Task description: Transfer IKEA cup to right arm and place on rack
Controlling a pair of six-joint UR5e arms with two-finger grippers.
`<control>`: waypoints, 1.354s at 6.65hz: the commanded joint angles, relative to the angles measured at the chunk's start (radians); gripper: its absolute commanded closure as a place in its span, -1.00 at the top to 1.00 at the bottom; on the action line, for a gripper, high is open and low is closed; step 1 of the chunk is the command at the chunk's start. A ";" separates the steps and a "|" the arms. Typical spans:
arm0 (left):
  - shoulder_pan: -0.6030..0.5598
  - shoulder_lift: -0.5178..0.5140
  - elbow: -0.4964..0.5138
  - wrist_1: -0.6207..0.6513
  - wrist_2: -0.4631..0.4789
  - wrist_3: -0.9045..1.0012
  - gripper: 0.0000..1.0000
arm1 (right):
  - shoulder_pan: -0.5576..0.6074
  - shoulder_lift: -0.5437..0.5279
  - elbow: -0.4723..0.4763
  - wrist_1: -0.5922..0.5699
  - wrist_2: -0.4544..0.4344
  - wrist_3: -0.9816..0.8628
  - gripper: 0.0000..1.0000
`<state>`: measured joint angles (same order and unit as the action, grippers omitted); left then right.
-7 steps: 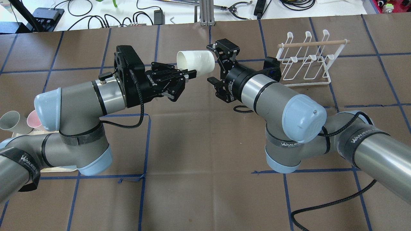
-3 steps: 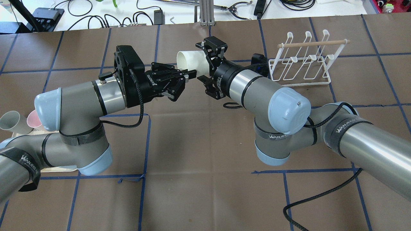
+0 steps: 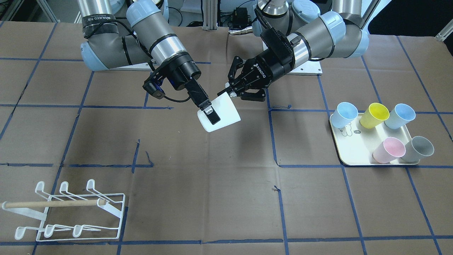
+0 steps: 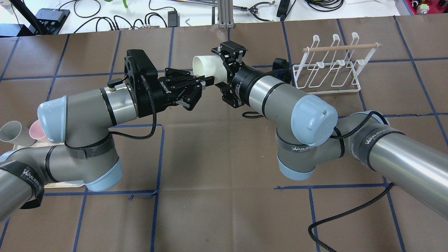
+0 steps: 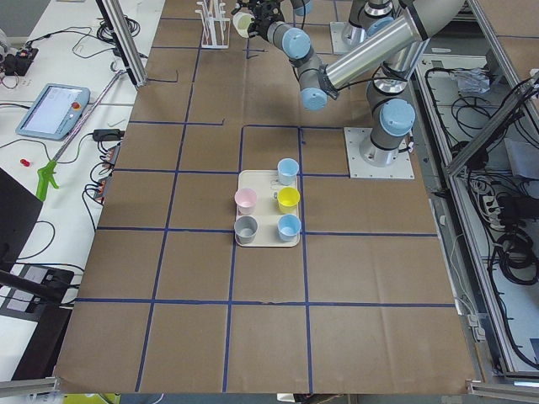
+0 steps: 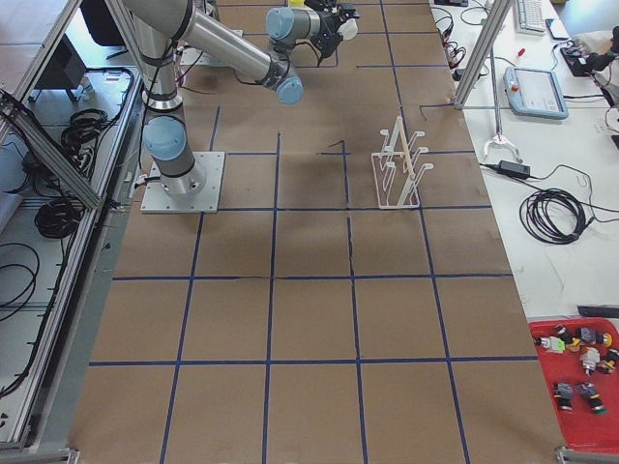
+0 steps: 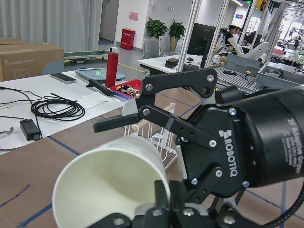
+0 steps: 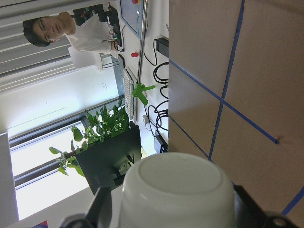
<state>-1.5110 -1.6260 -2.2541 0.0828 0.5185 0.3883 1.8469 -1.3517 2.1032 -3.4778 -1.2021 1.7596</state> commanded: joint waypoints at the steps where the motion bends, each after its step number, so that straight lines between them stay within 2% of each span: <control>1: 0.000 0.000 0.001 0.000 0.000 -0.011 -0.90 | 0.000 -0.004 0.000 -0.004 0.001 -0.002 0.31; 2: 0.000 0.003 0.001 0.000 0.000 -0.038 -0.57 | -0.001 -0.004 0.000 -0.006 0.003 -0.002 0.19; 4: 0.002 -0.021 0.010 0.009 0.000 -0.135 0.97 | -0.001 -0.006 0.000 -0.007 0.004 -0.003 0.03; 6: 0.006 -0.017 0.011 0.073 0.009 -0.204 0.99 | 0.000 -0.007 0.000 -0.009 0.009 -0.003 -0.07; 8: 0.021 0.004 0.005 0.075 0.110 -0.224 0.99 | -0.001 -0.006 -0.003 -0.009 0.010 -0.005 -0.17; 9: 0.062 0.014 0.004 0.075 0.110 -0.226 1.00 | -0.012 0.005 -0.020 -0.010 0.015 -0.005 -0.25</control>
<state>-1.4814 -1.6241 -2.2475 0.1572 0.6118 0.1673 1.8431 -1.3553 2.0962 -3.4871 -1.1913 1.7554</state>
